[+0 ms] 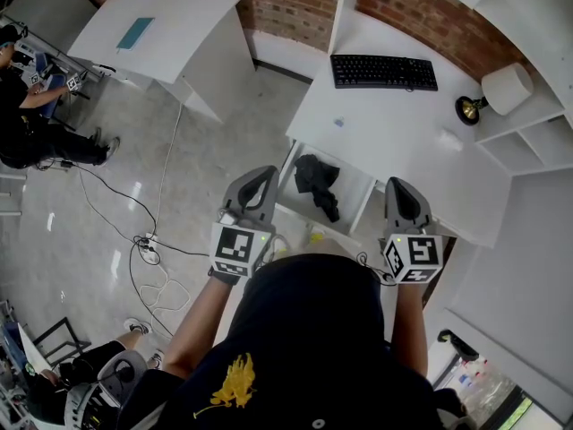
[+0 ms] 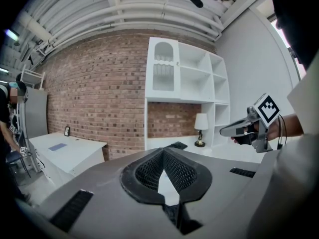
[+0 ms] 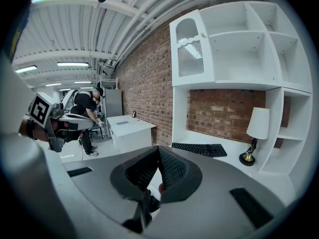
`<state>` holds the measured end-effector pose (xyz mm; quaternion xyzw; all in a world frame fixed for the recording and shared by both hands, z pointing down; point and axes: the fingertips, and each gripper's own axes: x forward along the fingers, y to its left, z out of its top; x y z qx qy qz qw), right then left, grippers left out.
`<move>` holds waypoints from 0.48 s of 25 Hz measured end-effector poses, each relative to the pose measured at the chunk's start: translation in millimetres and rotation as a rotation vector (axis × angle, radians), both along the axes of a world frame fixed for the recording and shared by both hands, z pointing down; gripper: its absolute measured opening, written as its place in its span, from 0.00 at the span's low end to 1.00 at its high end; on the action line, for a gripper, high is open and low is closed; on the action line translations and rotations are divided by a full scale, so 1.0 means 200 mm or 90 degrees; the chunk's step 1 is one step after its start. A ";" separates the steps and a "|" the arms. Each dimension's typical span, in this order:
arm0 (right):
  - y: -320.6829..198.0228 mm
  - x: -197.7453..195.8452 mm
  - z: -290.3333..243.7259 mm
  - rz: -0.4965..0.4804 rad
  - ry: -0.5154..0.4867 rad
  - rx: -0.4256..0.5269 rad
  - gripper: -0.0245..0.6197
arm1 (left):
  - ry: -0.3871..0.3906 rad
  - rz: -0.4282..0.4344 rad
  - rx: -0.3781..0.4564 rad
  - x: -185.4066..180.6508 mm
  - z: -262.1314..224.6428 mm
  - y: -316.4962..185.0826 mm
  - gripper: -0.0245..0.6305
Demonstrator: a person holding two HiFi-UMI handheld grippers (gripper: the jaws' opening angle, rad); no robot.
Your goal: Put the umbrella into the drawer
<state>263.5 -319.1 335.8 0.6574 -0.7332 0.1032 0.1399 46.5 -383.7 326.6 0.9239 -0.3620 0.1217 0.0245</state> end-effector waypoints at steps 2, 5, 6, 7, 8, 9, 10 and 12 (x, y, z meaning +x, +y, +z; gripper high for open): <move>0.00 0.00 0.00 0.001 0.000 0.000 0.04 | -0.001 0.001 -0.001 0.00 0.00 0.00 0.06; 0.00 0.00 0.00 0.000 0.000 -0.001 0.04 | 0.000 0.002 -0.002 0.00 0.01 0.00 0.06; 0.01 0.00 0.00 0.001 0.000 -0.002 0.04 | 0.000 0.002 -0.003 0.00 0.01 0.00 0.06; 0.01 -0.01 0.00 0.001 0.000 -0.003 0.04 | 0.000 0.001 -0.002 -0.01 0.01 0.01 0.06; 0.01 -0.01 0.01 0.001 0.000 -0.004 0.04 | 0.000 0.001 -0.002 -0.01 0.01 0.01 0.06; 0.01 -0.01 0.01 0.001 0.000 -0.005 0.04 | 0.000 0.000 -0.002 -0.01 0.02 0.01 0.06; 0.01 -0.01 0.01 0.001 -0.001 -0.005 0.04 | 0.000 0.000 -0.001 -0.02 0.02 0.01 0.06; 0.01 -0.02 0.02 0.001 -0.006 -0.004 0.04 | 0.001 -0.001 -0.002 -0.02 0.03 0.00 0.06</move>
